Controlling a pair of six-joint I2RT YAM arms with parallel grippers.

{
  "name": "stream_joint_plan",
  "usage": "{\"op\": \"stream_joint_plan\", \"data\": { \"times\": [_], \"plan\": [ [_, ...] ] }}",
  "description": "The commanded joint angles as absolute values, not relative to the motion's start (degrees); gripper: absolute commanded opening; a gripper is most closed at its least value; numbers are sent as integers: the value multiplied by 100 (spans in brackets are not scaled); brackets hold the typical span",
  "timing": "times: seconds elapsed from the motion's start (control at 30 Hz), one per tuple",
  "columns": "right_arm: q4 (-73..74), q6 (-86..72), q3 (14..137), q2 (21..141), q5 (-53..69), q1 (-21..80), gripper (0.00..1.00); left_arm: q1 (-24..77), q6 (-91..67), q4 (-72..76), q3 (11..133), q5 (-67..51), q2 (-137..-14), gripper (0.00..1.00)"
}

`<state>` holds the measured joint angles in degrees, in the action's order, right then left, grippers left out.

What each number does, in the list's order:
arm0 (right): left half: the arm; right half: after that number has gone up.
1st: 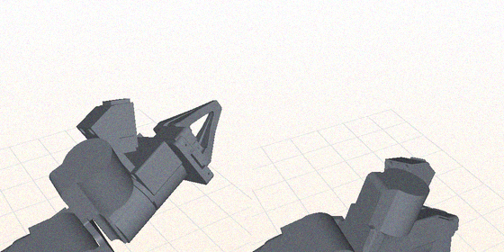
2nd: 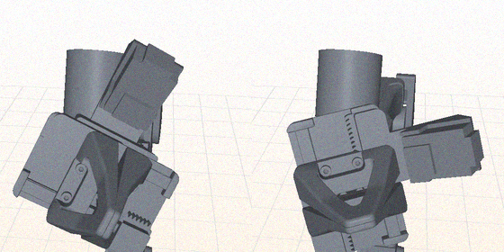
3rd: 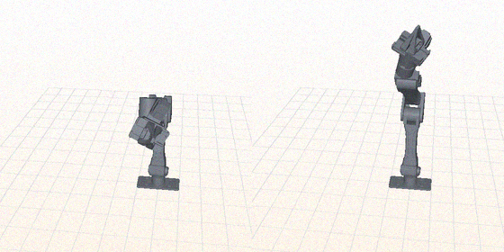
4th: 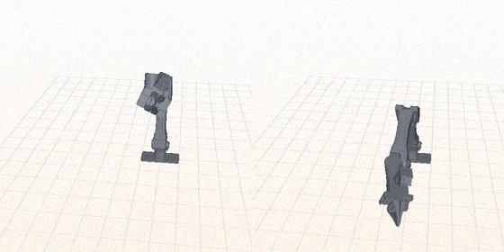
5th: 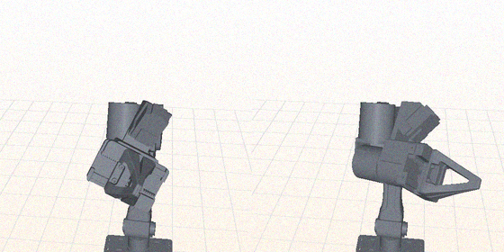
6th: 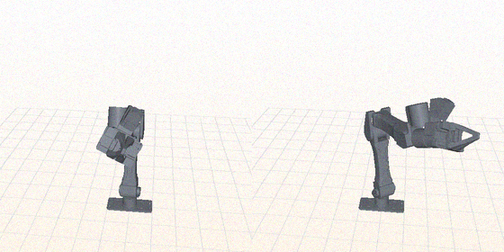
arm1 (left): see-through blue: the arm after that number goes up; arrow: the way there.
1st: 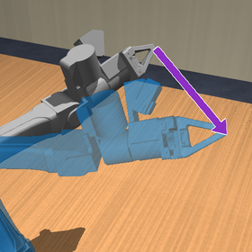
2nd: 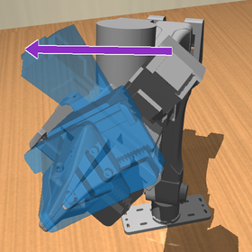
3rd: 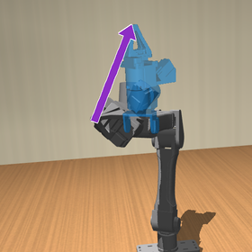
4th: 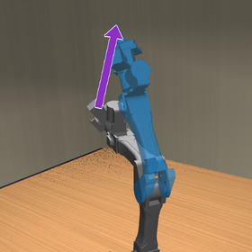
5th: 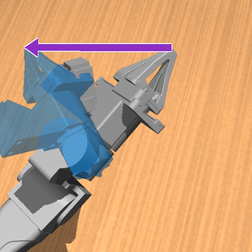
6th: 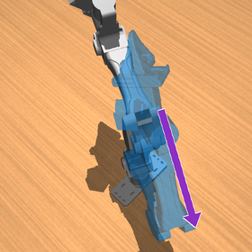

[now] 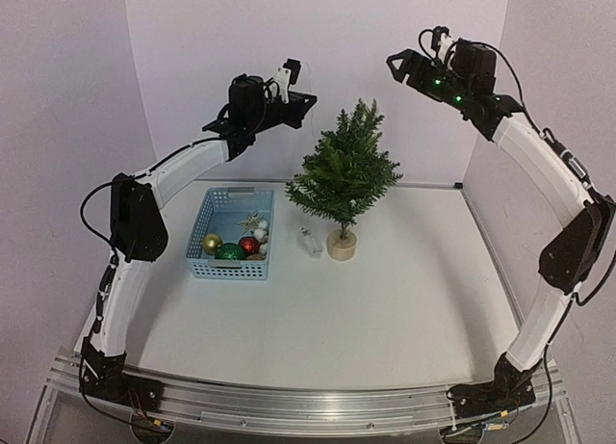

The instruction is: Decorate the small christmas tree

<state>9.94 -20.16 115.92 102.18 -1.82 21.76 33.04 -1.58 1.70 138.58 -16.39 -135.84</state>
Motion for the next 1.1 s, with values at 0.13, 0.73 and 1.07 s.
{"op": "stream_joint_plan", "data": {
  "times": [0.13, 0.73, 1.07],
  "plan": [
    [1134, -3932, 12517, 11694, 2508, 936, 89, 3287, 30, 167, 14066, -2153, -14087, 0],
    [-1049, -5482, 14484, 14561, 4581, 1255, 89, 3386, 770, -147, 14256, -2974, -14599, 0],
    [-481, -5403, 14944, 14621, 4282, 1624, 83, 3442, 1200, -154, 14351, -2705, -14659, 0]
  ]
}}
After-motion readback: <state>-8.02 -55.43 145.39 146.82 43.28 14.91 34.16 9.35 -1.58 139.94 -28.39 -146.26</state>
